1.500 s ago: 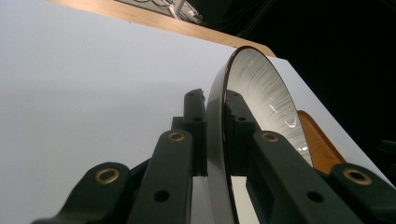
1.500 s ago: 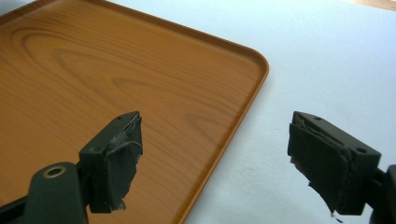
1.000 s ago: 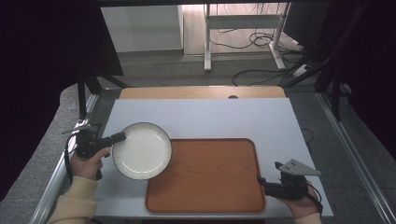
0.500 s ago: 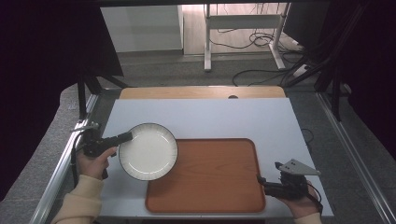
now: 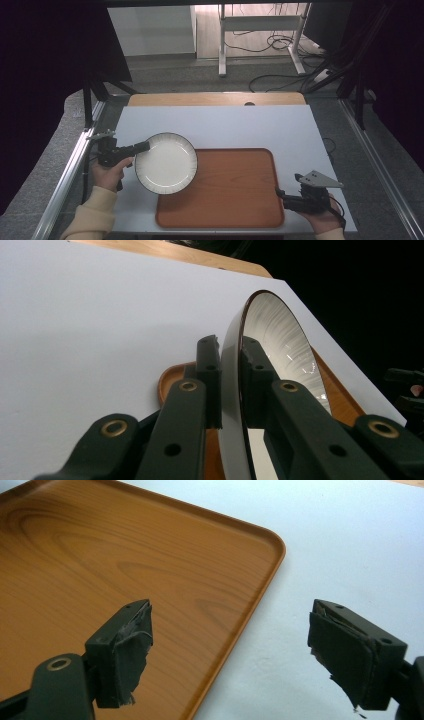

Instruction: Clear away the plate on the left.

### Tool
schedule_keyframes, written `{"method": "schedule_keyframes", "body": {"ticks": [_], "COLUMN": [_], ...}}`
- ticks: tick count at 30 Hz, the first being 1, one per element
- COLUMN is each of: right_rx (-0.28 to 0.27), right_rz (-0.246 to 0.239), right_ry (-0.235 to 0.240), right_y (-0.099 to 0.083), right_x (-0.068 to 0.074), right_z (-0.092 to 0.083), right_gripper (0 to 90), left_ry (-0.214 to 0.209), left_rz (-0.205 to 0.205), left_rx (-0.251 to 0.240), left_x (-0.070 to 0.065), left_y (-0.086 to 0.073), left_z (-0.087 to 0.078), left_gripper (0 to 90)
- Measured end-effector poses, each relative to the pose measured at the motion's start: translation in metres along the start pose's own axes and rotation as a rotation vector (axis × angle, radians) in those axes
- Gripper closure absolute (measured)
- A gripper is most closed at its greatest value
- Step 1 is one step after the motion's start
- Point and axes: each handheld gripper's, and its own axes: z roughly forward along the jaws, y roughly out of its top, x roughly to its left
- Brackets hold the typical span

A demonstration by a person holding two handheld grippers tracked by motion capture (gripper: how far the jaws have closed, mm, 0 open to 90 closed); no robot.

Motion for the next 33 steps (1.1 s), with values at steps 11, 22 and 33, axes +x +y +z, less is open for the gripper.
{"method": "schedule_keyframes", "body": {"ticks": [11, 22, 33], "right_rx": [-0.003, -0.005, -0.005], "right_rz": [0.003, 0.004, 0.004], "right_ry": [-0.002, -0.004, -0.005], "right_y": [0.000, 0.000, 0.000], "right_x": [-0.001, 0.000, 0.000], "right_z": [0.000, -0.001, -0.001], "right_gripper": [18.4, 18.4, 18.4], "left_ry": [-0.020, -0.034, -0.055], "left_rz": [0.015, 0.029, 0.041], "left_rx": [0.025, 0.046, 0.066], "left_x": [-0.010, -0.018, -0.028], "left_y": [-0.001, -0.002, -0.001], "left_z": [0.014, 0.024, 0.038], "left_gripper": [82.0, 81.9, 81.9]}}
